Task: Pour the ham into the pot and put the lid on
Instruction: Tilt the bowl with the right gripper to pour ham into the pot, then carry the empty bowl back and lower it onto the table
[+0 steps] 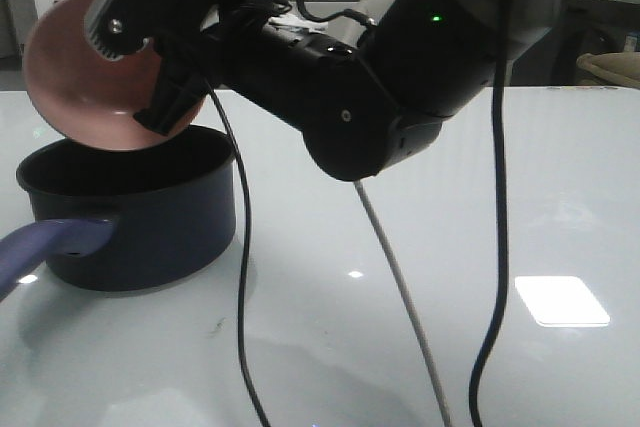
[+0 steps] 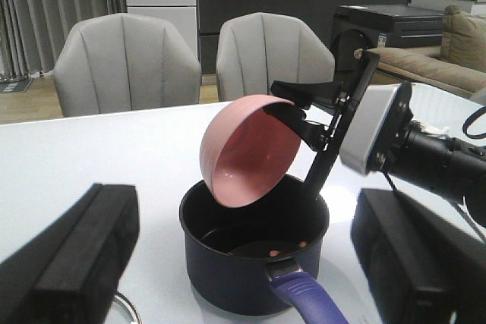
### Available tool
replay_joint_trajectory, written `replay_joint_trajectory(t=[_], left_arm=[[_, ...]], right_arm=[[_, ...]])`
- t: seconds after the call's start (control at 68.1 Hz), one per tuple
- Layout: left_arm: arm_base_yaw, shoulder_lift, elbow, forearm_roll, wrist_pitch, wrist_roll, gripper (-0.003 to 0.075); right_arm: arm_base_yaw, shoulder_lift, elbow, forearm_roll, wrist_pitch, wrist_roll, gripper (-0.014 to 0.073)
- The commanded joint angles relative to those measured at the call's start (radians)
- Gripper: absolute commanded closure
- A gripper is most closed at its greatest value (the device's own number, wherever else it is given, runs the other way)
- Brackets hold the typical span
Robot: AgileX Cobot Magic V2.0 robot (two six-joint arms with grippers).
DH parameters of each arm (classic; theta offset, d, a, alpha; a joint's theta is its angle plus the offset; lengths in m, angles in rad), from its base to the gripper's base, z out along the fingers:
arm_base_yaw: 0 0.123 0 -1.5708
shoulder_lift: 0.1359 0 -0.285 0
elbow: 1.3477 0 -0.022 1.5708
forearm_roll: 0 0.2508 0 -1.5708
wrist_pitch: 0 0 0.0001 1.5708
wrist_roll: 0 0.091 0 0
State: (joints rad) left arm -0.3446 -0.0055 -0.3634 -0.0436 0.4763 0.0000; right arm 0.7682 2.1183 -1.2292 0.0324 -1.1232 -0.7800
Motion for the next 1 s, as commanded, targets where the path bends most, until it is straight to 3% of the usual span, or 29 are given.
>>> replay_joint_trajectory(t=[0.0,0.176,0.235,0.323,0.397,0.588,0.837,0.984], left_arm=[[-0.008,0.006,-0.024,-0.01,-0.088,0.0,0.0118],[-0.008,0.006,-0.024,-0.01,-0.088,0.0,0.0118],[-0.008,0.006,-0.024,-0.01,-0.088,0.0,0.0118],[-0.008,0.006,-0.024,-0.01,-0.088,0.0,0.0118],[-0.008,0.006,-0.024,-0.01,-0.088,0.0,0.0118],[-0.008,0.006,-0.024,-0.01,-0.088,0.0,0.0118],[-0.008,0.006,-0.024,-0.01,-0.088,0.0,0.0118],[-0.008,0.006,-0.024,-0.01,-0.088,0.0,0.0118]], right_arm=[[-0.002,-0.06,-0.021,0.086,-0.16,0.299,0.0464],[-0.002,-0.07,-0.021,0.107,-0.139,0.897,0.0464],[-0.002,-0.09,-0.021,0.107,-0.08,0.992,0.0464],[-0.006,-0.15,-0.021,0.107,0.116,0.987,0.0464],[-0.015,-0.234,-0.021,0.107,0.37,0.925,0.0464],[-0.079,-0.427,-0.021,0.107,0.86,0.799,0.0464],[-0.258,-0.57,-0.021,0.107,1.324,0.802,0.0464],[-0.339,-0.568,-0.021,0.106,1.484,0.802,0.0464]])
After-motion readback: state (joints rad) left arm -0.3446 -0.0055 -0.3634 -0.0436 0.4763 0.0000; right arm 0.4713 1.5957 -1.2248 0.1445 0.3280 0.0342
